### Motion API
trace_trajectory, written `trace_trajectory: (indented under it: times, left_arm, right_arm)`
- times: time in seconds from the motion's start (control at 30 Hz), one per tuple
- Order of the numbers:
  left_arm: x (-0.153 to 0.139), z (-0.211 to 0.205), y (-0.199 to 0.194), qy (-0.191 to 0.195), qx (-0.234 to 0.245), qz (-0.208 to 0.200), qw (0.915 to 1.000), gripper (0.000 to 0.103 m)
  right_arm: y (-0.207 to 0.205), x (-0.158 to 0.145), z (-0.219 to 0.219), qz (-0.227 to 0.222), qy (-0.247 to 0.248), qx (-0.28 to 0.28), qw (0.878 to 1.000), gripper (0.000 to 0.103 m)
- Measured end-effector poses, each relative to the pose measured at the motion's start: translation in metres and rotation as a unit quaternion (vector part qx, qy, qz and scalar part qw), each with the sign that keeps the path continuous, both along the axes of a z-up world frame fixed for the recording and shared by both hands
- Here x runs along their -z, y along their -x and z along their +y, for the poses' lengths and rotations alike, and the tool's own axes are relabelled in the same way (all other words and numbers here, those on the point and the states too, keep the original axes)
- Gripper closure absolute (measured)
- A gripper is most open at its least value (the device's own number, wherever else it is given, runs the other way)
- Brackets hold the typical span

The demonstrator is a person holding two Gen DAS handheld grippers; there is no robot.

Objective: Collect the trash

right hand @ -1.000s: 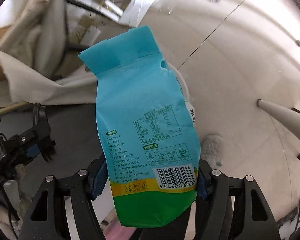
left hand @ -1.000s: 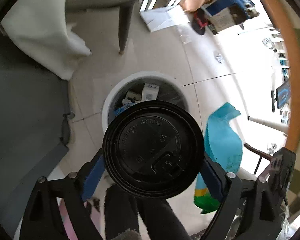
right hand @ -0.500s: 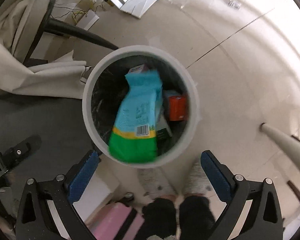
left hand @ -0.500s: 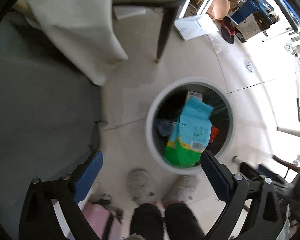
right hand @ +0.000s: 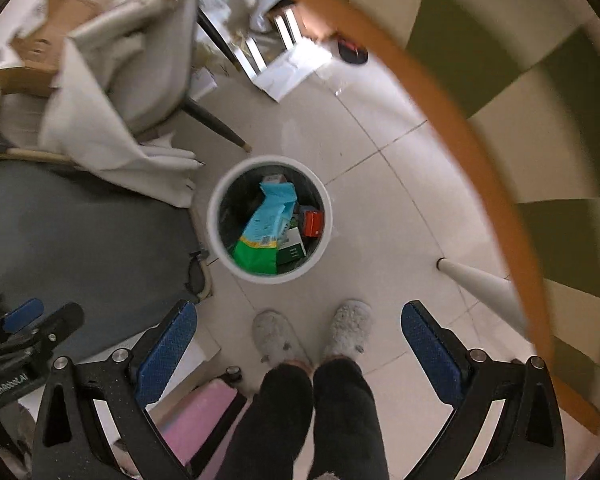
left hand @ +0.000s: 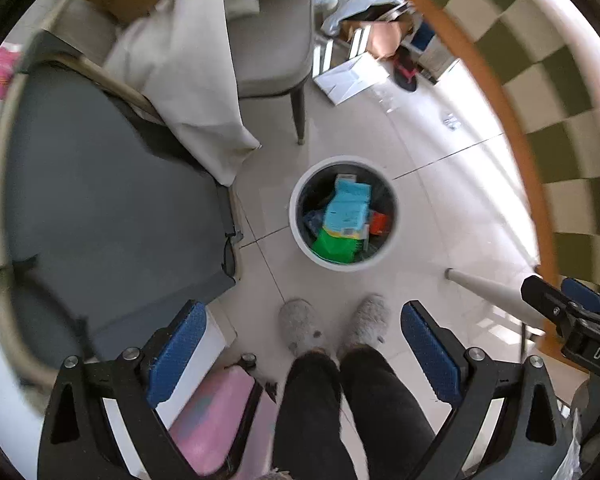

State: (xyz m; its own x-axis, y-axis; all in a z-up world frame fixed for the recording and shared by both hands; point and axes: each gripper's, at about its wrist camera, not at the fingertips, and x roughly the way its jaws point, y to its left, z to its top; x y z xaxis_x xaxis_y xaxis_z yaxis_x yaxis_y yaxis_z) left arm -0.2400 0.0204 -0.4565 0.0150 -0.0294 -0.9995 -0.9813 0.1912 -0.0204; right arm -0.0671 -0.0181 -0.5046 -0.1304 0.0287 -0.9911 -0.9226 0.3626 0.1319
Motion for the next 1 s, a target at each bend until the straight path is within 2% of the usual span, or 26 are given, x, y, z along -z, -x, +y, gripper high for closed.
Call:
trace_trajectory:
  times: [0.23, 0.47, 0.67, 0.73, 1.0]
  left_arm:
    - [-0.110, -0.021, -0.007, -0.023, 0.005, -0.024, 0.9994, 0.003]
    - [-0.204, -0.037, 0.009, -0.047, -0.017, -0.088, 0.9949, 0.003]
    - [-0.269, -0.051, 0.027, -0.072, -0.036, -0.134, 0.9877, 0.003]
    - [-0.288, -0.055, 0.031, -0.080, -0.038, -0.150, 0.9847, 0.003]
    - [-0.332, -0.075, 0.035, -0.106, -0.028, -0.187, 0.9762, 0.002]
  right_arm:
    - [-0.005, -0.133, -0.028, 0.020, -0.020, -0.017, 0.999, 0.000]
    - [-0.009, -0.246, -0.047, 0.031, -0.061, -0.029, 0.997, 0.000]
    - [-0.001, -0.314, -0.059, 0.054, -0.083, -0.050, 0.994, 0.000]
    - [0.002, -0.327, -0.062, 0.061, -0.088, -0.054, 0.993, 0.000]
    - [0.022, -0.384, -0.074, 0.086, -0.107, -0.074, 0.988, 0.000]
